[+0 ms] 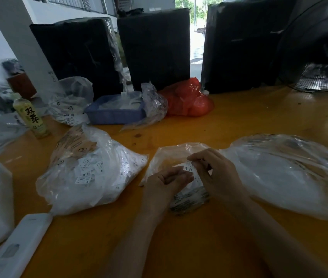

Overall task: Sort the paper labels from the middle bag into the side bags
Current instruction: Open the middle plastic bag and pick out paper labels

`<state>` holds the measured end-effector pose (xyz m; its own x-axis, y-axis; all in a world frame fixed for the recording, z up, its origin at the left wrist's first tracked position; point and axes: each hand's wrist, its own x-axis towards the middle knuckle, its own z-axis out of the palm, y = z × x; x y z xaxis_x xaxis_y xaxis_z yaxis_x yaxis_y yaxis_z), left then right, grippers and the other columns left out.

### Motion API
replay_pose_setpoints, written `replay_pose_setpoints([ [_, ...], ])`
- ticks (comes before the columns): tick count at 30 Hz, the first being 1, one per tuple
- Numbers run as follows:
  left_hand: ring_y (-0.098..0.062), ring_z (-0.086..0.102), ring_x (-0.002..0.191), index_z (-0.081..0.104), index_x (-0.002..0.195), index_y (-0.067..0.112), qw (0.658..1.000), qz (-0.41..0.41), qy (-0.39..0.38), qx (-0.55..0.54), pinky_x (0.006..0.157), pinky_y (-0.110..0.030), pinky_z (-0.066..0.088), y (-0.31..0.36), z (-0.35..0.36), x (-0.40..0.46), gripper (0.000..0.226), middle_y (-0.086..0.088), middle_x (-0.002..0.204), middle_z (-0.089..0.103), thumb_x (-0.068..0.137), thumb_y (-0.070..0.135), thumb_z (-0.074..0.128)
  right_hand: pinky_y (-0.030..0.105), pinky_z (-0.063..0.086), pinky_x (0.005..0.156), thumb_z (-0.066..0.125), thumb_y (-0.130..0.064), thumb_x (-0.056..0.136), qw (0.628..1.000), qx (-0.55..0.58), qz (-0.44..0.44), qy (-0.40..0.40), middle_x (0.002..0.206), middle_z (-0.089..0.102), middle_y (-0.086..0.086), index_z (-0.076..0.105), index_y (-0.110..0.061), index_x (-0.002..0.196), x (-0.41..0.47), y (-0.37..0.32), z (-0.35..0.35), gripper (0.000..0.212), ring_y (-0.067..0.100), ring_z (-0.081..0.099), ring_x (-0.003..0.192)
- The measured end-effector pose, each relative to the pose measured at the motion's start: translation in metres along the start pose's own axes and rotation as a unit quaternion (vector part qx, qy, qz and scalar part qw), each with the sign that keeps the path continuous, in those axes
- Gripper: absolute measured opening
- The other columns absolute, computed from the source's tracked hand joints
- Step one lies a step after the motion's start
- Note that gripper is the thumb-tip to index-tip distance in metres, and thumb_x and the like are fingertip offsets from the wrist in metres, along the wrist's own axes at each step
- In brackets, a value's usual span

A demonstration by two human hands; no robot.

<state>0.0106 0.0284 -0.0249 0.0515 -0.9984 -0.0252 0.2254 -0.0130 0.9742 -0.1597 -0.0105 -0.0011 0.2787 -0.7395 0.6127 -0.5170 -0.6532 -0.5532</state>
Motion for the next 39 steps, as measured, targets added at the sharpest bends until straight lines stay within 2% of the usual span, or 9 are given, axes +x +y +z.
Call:
replay_pose_setpoints([
  [3, -0.027, 0.077, 0.109, 0.082, 0.107, 0.025, 1.0, -0.003, -0.012, 0.007, 0.1, -0.04, 0.059, 0.002, 0.0, -0.001, 0.033, -0.009, 0.113, 0.08, 0.077, 0.034, 0.091, 0.011, 0.046, 0.076, 0.061, -0.011, 0.097, 0.999, -0.022, -0.027, 0.008, 0.104, 0.064, -0.007, 0.07, -0.014, 0.11, 0.0, 0.001, -0.001, 0.016, -0.003, 0.053, 0.087],
  [6, -0.027, 0.076, 0.11, 0.08, 0.113, 0.021, 1.0, -0.006, -0.016, 0.014, 0.103, -0.044, 0.056, 0.002, -0.001, 0.0, 0.049, -0.008, 0.113, 0.08, 0.071, 0.041, 0.095, 0.033, 0.052, 0.079, 0.063, -0.008, 0.097, 0.997, -0.053, -0.053, 0.003, 0.105, 0.067, -0.001, 0.071, -0.013, 0.108, 0.001, 0.003, -0.001, 0.015, 0.011, 0.059, 0.092],
  [11, -0.028, 0.075, 0.112, 0.082, 0.111, 0.021, 1.0, -0.012, -0.019, -0.013, 0.097, -0.033, 0.06, 0.002, 0.001, -0.001, 0.043, -0.012, 0.115, 0.079, 0.077, 0.047, 0.088, 0.044, 0.05, 0.081, 0.061, -0.008, 0.096, 0.99, -0.102, -0.097, -0.001, 0.104, 0.068, 0.001, 0.072, -0.014, 0.108, 0.002, 0.01, -0.003, 0.016, 0.02, 0.061, 0.096],
  [15, -0.026, 0.076, 0.112, 0.082, 0.11, 0.021, 1.0, -0.02, -0.014, -0.013, 0.092, -0.025, 0.059, 0.003, 0.002, -0.001, 0.028, -0.011, 0.114, 0.079, 0.089, 0.038, 0.078, 0.043, 0.052, 0.08, 0.062, -0.007, 0.096, 0.991, -0.097, -0.092, 0.013, 0.103, 0.067, 0.001, 0.072, -0.013, 0.107, 0.002, 0.013, -0.002, 0.016, 0.018, 0.059, 0.095],
  [20, -0.027, 0.075, 0.112, 0.083, 0.109, 0.016, 1.0, -0.013, -0.024, -0.011, 0.098, -0.032, 0.059, 0.002, 0.001, 0.0, 0.022, -0.012, 0.115, 0.079, 0.091, 0.027, 0.076, 0.042, 0.053, 0.079, 0.061, -0.007, 0.097, 0.994, -0.071, -0.08, 0.003, 0.103, 0.067, 0.002, 0.072, -0.012, 0.105, 0.003, 0.011, -0.001, 0.015, 0.019, 0.06, 0.094],
  [30, -0.024, 0.076, 0.111, 0.083, 0.11, 0.027, 0.999, 0.008, -0.03, 0.022, 0.096, -0.033, 0.061, 0.004, 0.002, -0.002, 0.029, -0.007, 0.114, 0.08, 0.085, 0.04, 0.076, 0.043, 0.051, 0.081, 0.064, -0.007, 0.094, 0.99, -0.087, -0.099, -0.045, 0.102, 0.067, 0.002, 0.074, -0.014, 0.106, 0.004, 0.015, -0.002, 0.017, 0.023, 0.06, 0.097],
  [33, -0.02, 0.077, 0.105, 0.082, 0.111, 0.023, 0.998, 0.017, -0.022, 0.054, 0.089, -0.025, 0.061, 0.004, 0.001, -0.002, 0.023, -0.004, 0.108, 0.081, 0.091, 0.034, 0.076, 0.034, 0.053, 0.079, 0.065, -0.006, 0.094, 0.99, -0.07, -0.1, -0.076, 0.105, 0.066, 0.0, 0.074, -0.017, 0.112, 0.004, 0.015, -0.004, 0.023, 0.017, 0.057, 0.098],
  [35, -0.02, 0.079, 0.1, 0.08, 0.113, 0.019, 0.997, 0.017, -0.016, 0.074, 0.086, -0.024, 0.062, 0.0, 0.0, 0.0, 0.017, -0.004, 0.103, 0.082, 0.098, 0.023, 0.072, 0.021, 0.05, 0.079, 0.062, -0.008, 0.096, 0.993, -0.037, -0.066, -0.087, 0.112, 0.063, -0.005, 0.067, -0.023, 0.126, 0.002, 0.011, -0.003, 0.034, 0.002, 0.056, 0.098],
  [39, -0.023, 0.079, 0.098, 0.079, 0.111, 0.025, 0.997, 0.017, -0.004, 0.075, 0.087, -0.03, 0.063, -0.003, 0.001, 0.001, 0.014, -0.005, 0.101, 0.082, 0.1, 0.024, 0.07, 0.008, 0.047, 0.077, 0.066, -0.02, 0.096, 0.997, 0.044, 0.061, -0.022, 0.121, 0.057, -0.023, 0.043, -0.035, 0.145, 0.001, 0.006, 0.0, 0.057, -0.007, 0.058, 0.098],
])
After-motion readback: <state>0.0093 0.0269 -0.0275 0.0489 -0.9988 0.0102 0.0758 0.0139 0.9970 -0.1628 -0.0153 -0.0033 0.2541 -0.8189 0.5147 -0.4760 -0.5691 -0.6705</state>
